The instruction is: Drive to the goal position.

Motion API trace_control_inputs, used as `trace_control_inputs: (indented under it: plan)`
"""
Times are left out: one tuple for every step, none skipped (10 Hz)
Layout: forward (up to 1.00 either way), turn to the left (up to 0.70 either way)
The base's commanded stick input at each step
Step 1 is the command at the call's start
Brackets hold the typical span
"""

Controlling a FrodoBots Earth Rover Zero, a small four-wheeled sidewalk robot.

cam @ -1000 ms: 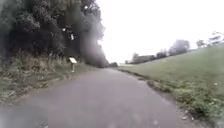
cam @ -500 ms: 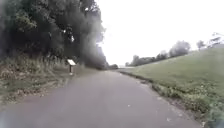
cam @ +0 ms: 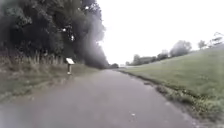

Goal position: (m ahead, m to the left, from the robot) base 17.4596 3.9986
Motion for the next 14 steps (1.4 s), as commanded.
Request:
trace_control_inputs:
  plan:
    - [0.70, 0.00]
    - [0.70, 0.00]
    - [0.70, 0.00]
    - [0.70, 0.00]
    - [0.70, 0.00]
    - [0.70, 0.00]
    - [0.70, 0.00]
    - [0.70, 0.00]
    - [0.70, 0.00]
    - [0.70, 0.27]
    - [0.70, 0.27]
    - [0.70, 0.21]
    - [0.70, 0.10]
    - [0.70, 0.00]
